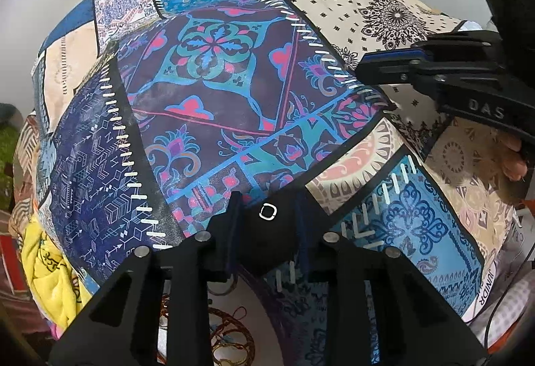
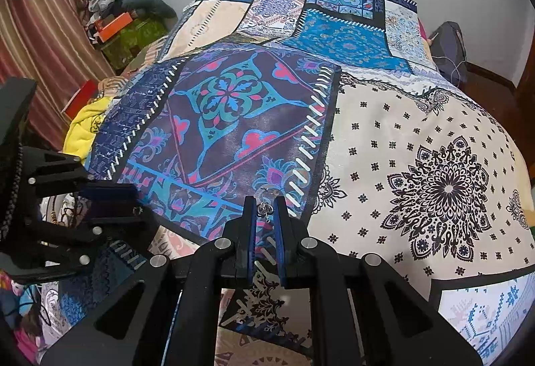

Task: Organize jewelry
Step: 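Grasp the small silver earring with the right tool and lift it, then lower the silver earring into the heart box and open the right tool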

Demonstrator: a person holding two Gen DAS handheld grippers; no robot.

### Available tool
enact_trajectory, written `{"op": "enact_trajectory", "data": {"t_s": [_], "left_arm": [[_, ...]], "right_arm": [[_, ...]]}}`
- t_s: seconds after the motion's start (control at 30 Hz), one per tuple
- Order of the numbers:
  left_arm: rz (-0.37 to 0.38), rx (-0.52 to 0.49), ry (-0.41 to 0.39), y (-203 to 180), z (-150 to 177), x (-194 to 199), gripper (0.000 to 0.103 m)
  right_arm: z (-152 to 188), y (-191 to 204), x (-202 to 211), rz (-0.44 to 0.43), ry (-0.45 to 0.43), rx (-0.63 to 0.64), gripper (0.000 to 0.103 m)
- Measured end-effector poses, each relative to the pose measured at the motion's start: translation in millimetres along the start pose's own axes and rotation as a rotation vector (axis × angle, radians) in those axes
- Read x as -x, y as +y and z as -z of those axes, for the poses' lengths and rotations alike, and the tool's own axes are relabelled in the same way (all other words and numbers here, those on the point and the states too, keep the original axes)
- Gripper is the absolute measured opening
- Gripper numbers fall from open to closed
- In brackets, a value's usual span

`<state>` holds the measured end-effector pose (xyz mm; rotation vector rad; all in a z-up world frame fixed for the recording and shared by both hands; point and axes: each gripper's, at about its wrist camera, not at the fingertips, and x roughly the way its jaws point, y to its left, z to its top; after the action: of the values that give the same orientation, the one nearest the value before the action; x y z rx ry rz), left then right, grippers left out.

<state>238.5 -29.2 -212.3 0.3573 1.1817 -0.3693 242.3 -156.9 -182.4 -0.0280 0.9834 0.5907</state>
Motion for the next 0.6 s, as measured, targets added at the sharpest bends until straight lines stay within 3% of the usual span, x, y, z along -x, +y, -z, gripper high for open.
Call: {"op": "enact_trajectory", "data": {"t_s": [0.33,0.47,0.6], "left_arm": [[0.044,-0.075,0.106,-1,-11,-7,0.008],[0.064,-0.024,0.089,5,-10,-5,0.008],[0.061,0.045,0.022,19,-7,8,0.008]], "right_arm": [[0,4,8,-0.015,-0.025,0.002,0.009],[0,7,11,-0.019,-0.029,0.000,0.009],[-2,11,18,-0.017,-0.032,0.007,0.009]]}}
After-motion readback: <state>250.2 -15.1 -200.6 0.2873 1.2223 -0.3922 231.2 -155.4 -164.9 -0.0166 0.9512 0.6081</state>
